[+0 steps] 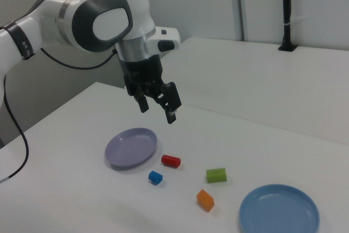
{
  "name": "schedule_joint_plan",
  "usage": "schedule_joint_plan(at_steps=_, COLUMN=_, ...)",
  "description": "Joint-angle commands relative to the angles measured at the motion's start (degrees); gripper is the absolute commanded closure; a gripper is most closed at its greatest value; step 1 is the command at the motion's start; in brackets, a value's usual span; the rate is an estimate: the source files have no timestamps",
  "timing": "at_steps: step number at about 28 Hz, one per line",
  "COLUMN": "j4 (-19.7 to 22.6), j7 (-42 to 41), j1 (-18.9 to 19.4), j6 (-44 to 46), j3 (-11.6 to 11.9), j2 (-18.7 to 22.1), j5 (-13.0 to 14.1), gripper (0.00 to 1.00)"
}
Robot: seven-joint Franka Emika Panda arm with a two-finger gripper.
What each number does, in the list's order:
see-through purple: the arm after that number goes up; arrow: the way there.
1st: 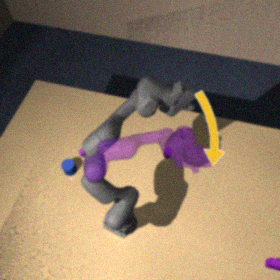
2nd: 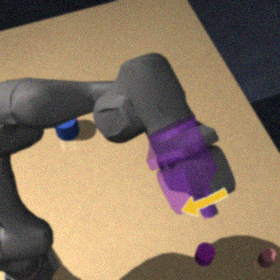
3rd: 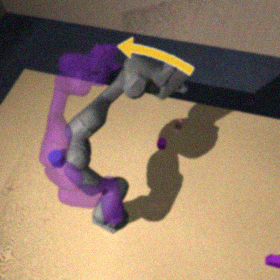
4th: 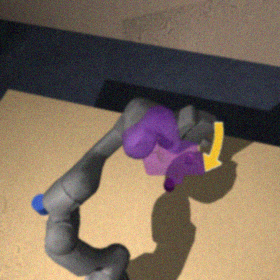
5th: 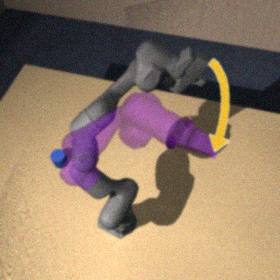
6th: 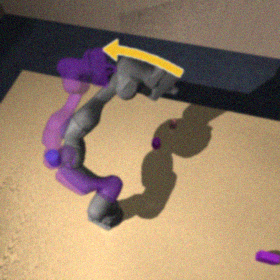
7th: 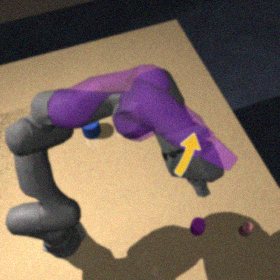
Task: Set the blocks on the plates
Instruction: 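Move the gripper down over the green block and close on it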
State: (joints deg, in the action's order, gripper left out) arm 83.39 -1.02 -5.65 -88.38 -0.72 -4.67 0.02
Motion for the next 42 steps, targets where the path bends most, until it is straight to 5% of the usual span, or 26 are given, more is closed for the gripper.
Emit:
schedule_joint_plan(at_steps=1, j4=0.28, j7=-2.39, j1=-0.06, j6=0.49, j3=0.1, j2=-0.24, j5=0.94, gripper=0.0)
schedule_joint_plan(at_steps=15, j4=0.54, j7=-13.47, j1=-1.99, j6=-8.21, j3=0.8, j2=-7.63, j5=2.88, gripper=0.0)
schedule_joint_plan(at_steps=31, j4=8.01, j7=-15.59, j1=-1.9, j6=-26.83, j3=0.8, j2=-15.27, j5=0.68, gripper=0.0)
schedule_joint_plan(at_steps=37, j4=7.66, j7=-15.33, j1=-1.47, j6=-29.48, j3=0.8, j2=-19.23, j5=-2.92, gripper=0.0)
schedule_joint_plan(at_steps=42, j4=7.57, j7=-15.15, j1=-1.46, j6=-32.2, j3=0.8, j2=-21.6, j5=-3.01, gripper=0.0)
